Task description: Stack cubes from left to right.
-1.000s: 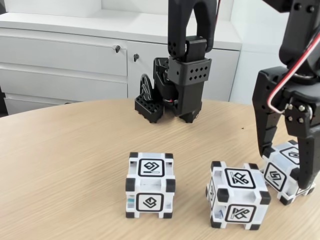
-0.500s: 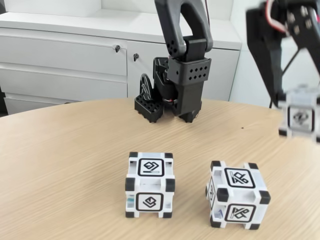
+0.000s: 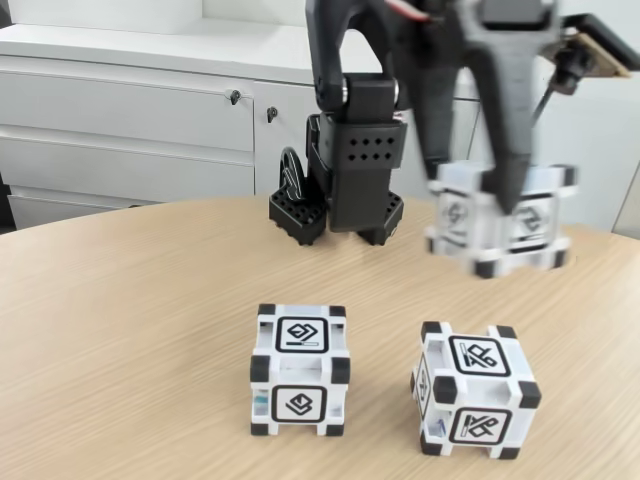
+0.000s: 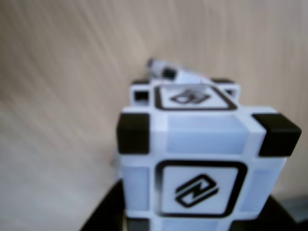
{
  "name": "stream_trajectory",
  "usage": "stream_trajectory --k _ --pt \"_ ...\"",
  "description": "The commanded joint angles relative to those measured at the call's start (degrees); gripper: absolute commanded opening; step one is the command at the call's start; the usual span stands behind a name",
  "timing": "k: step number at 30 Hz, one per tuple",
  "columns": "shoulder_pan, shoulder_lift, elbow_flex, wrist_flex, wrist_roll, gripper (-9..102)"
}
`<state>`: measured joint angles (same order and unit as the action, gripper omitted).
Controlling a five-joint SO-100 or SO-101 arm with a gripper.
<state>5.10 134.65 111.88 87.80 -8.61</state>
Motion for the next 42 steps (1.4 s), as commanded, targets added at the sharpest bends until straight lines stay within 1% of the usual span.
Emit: stream_trajectory --k 1,7,18,27,33,42 --pt "6.2 0.4 -0.5 0.1 -0.9 0" --pt "14.1 0.2 -0.4 -0.1 -1.3 0" --pt "22.1 -9.8 -0.4 -0.9 -2.5 0" --pt "23.5 -9.1 -1.3 -0.9 -1.7 0" --pt "30.1 -10.1 -1.3 -0.9 -3.2 0" --pt "29.4 -10.3 -0.6 -1.0 -3.6 0"
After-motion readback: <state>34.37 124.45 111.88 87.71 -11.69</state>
